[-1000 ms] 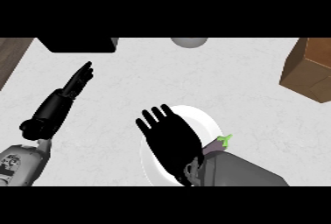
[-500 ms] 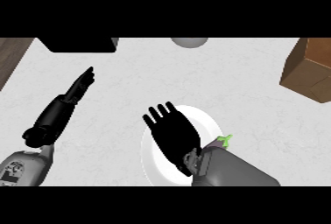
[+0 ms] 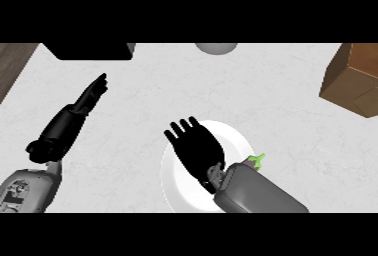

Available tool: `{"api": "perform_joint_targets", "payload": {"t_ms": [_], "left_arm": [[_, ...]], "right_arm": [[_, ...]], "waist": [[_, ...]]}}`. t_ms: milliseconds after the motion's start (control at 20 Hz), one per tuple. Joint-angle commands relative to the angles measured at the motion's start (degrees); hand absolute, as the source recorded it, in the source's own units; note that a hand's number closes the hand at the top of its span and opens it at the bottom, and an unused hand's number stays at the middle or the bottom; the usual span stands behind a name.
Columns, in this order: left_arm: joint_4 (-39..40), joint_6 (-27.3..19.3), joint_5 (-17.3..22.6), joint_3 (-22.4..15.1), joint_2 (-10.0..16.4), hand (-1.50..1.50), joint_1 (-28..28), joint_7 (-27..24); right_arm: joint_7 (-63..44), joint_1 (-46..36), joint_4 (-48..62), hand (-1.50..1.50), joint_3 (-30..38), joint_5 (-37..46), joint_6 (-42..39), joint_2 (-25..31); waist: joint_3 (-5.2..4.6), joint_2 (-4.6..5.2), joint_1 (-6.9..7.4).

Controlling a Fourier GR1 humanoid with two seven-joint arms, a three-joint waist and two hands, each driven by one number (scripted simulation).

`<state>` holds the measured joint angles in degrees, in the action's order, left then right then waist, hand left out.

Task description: Pick the squash from the plate and place it in the cardboard box

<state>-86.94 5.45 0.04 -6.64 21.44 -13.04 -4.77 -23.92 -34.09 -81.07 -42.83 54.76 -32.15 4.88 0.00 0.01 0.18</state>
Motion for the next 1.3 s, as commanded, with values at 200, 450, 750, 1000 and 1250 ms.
{"api": "perform_joint_targets", "payload": {"t_ms": [200, 450, 750, 1000, 1250], "left_arm": [[-0.68, 2.39, -1.97, 2.54, -1.95, 0.00, 0.40, 0.71], [-0.41, 3.34, -2.70, 3.70, -2.57, 0.00, -0.03, 0.36], [-0.54, 4.33, -4.02, 3.50, -3.16, 0.00, 1.96, -0.74], [0.43, 5.01, -4.18, 5.90, -3.22, 0.00, 0.72, -1.91], [-0.47, 5.45, -5.09, 4.89, -4.63, 0.00, -0.38, 1.46]], "right_arm": [[5.30, 1.91, 4.59, -1.50, 3.85, 7.45, 3.03, -0.86], [4.99, 4.22, 9.71, -1.50, 2.11, 9.34, 5.70, -4.71], [18.35, 2.61, 8.78, 1.50, 2.56, 11.54, 8.74, 0.21], [21.01, 1.60, 12.03, 1.50, 4.80, 15.42, 16.06, -2.28], [23.10, -0.16, 12.81, 1.50, 3.83, 18.90, 19.59, -4.78]], "waist": [[0.00, -0.01, -0.05], [0.00, 0.01, 0.08], [0.01, 0.02, 0.09], [0.00, 0.03, 0.00], [0.00, 0.04, 0.03]]}}
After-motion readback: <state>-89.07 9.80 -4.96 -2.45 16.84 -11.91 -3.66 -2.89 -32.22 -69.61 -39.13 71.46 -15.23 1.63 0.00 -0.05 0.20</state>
